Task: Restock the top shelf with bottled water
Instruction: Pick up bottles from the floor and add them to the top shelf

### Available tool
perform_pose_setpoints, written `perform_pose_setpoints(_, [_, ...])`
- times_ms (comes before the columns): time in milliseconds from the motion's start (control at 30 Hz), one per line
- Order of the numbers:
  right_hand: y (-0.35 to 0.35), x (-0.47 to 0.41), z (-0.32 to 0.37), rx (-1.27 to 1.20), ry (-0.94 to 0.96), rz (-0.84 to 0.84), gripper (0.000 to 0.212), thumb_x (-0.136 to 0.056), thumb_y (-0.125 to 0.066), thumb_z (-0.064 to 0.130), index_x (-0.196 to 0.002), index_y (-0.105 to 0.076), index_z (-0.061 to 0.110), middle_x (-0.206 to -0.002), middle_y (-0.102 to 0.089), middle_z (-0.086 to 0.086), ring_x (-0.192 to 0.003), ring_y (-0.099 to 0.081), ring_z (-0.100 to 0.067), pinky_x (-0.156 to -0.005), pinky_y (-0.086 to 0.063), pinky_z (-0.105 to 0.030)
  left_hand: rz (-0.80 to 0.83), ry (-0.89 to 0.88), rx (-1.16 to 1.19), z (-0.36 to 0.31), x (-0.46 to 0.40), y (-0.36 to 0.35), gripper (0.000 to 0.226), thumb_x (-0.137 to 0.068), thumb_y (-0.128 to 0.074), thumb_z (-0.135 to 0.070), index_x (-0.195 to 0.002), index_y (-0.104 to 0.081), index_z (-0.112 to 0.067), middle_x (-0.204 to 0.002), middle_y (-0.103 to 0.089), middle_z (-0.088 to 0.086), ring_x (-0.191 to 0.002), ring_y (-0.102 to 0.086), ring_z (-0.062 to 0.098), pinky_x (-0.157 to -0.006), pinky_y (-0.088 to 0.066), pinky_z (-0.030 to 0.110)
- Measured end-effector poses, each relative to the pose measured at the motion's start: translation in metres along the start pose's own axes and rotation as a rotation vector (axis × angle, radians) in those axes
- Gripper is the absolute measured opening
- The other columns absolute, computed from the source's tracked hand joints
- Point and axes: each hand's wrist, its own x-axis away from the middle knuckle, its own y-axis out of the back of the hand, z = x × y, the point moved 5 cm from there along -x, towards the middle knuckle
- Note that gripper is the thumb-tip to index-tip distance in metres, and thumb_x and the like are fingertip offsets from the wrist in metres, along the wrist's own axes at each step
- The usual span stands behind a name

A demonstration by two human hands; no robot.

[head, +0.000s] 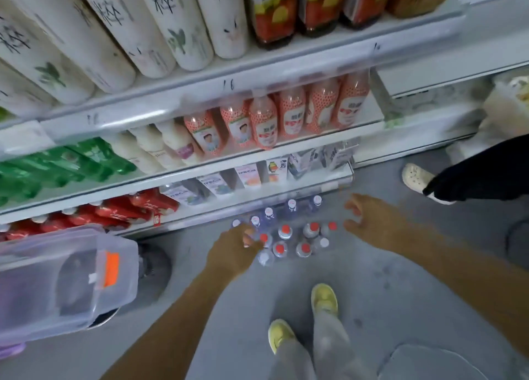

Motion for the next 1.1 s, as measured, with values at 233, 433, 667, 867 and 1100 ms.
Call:
perform_pose_setpoints(233, [-0.133,-0.059,-0.093,0.053,-0.157,0.223,0.038,-0.095,-0.055,0.037,-0.130,-0.049,0.023,-0.132,-0.056,0.002,-0.122,-0.054,-0.018,-0.093,-0.043,-0.029,0.156,0.154,-0.019,0.054,-0.071,-0.141,0.031,-0.091,-0.060,-0.041,-0.119,-0.060,-0.028,-0.118,-0.067,-0.005,-0.116,-0.060,0.019,-0.096,-0.043,0.027])
perform_pose_setpoints(433, [-0.225,-0.116,-0.149,0.055,-0.179,0.320,0.041,-0.094,-0.057,0.033,-0.131,-0.047,0.017,-0.130,-0.056,-0.007,-0.121,-0.055,-0.026,-0.095,-0.045,-0.033,0.239,0.204,0.023,0.076,-0.135,-0.240,0.031,-0.091,-0.061,-0.039,-0.120,-0.060,-0.026,-0.113,-0.068,-0.006,-0.111,-0.061,0.017,-0.097,-0.045,0.029])
perform_pose_setpoints(667, [-0.296,-0.171,-0.167,0.080,-0.095,0.330,0.049,-0.092,-0.057,0.026,-0.135,-0.040,0.011,-0.133,-0.051,-0.012,-0.121,-0.055,-0.031,-0.096,-0.047,-0.038,0.226,0.231,0.051,0.090,-0.196,-0.312,0.030,-0.090,-0.063,-0.037,-0.117,-0.061,-0.025,-0.114,-0.068,-0.003,-0.110,-0.062,0.020,-0.097,-0.045,0.031])
perform_pose_setpoints(867, [-0.324,-0.201,-0.157,0.216,0.002,0.222,0.072,-0.091,-0.057,0.018,-0.152,-0.018,0.023,-0.130,-0.040,-0.015,-0.108,-0.059,-0.035,-0.081,-0.049,-0.040,0.135,0.310,0.015,0.120,-0.209,-0.327,0.033,-0.094,-0.057,-0.037,-0.125,-0.055,-0.025,-0.125,-0.062,-0.002,-0.118,-0.058,0.023,-0.099,-0.041,0.034])
perform_pose_setpoints(1100, [-0.351,-0.229,-0.154,0.380,0.049,0.205,0.061,-0.093,-0.055,0.016,-0.148,-0.028,0.018,-0.133,-0.042,-0.015,-0.114,-0.054,-0.032,-0.080,-0.048,-0.040,-0.238,0.387,0.064,0.162,-0.216,-0.314,0.064,-0.090,-0.068,-0.020,-0.143,-0.032,-0.010,-0.145,-0.028,0.015,-0.124,-0.047,0.042,-0.097,-0.041,0.047])
